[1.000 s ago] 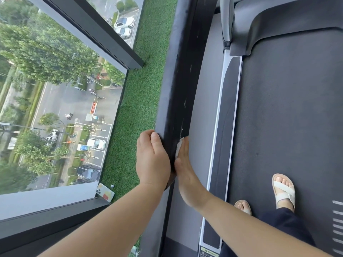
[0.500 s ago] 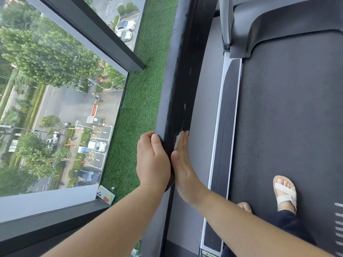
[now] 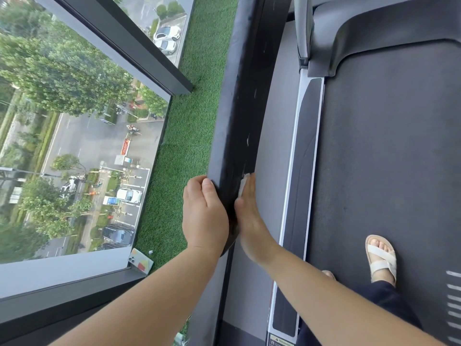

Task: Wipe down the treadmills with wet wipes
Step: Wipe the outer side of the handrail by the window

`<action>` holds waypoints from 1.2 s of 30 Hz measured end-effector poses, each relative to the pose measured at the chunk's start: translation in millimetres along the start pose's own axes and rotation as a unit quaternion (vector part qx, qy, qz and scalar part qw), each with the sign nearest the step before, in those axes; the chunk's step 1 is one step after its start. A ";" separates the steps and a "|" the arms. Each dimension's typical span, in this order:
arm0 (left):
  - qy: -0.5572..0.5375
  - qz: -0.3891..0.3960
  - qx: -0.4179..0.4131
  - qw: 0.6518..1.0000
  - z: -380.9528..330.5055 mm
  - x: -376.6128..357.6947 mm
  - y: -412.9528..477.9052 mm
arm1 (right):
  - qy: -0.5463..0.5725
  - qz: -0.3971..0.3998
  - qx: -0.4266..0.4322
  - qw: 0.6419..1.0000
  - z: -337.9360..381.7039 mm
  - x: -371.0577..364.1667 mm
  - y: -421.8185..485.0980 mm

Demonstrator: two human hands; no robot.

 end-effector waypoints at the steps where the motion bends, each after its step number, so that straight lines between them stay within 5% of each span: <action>1: 0.000 0.000 0.002 1.000 -0.6 0.0 -0.3 | 0.011 -0.015 -0.030 0.999 1.4 1.4 5.4; 3: -0.001 0.001 0.004 1.000 0.1 -0.5 -0.3 | 0.000 -0.026 -0.056 0.998 10.9 -1.4 7.9; 8: -0.004 0.007 0.005 1.000 2.5 0.6 0.4 | -0.136 -0.004 0.063 0.989 11.4 -5.0 -5.7; 13: -0.006 0.004 0.003 1.000 1.1 -0.2 0.7 | -0.026 -0.042 -0.019 0.999 20.5 -5.3 8.5; 18: -0.011 0.006 -0.004 1.000 1.2 -0.2 -0.3 | -0.055 -0.003 0.096 0.994 16.2 -6.5 -2.1; 23: -0.009 0.000 0.004 1.000 -0.4 -0.9 -0.3 | -0.010 -0.045 -0.001 0.999 12.2 0.2 15.3; 28: -0.006 0.000 0.005 1.000 0.7 -0.2 0.1 | -0.048 -0.002 0.101 0.994 16.0 -7.0 -0.1; 36: -0.008 0.001 0.005 1.000 -0.9 -0.6 -0.9 | -0.022 -0.018 0.003 1.000 11.5 7.2 14.2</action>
Point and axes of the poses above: each hand's wrist, its own y-axis towards the middle knuckle, its own x-axis out of the back of the hand, z = x × y, the point moved 1 cm from there along y, towards the middle knuckle, and after that the axes turned 4 degrees about x, right-handed, at the moved point
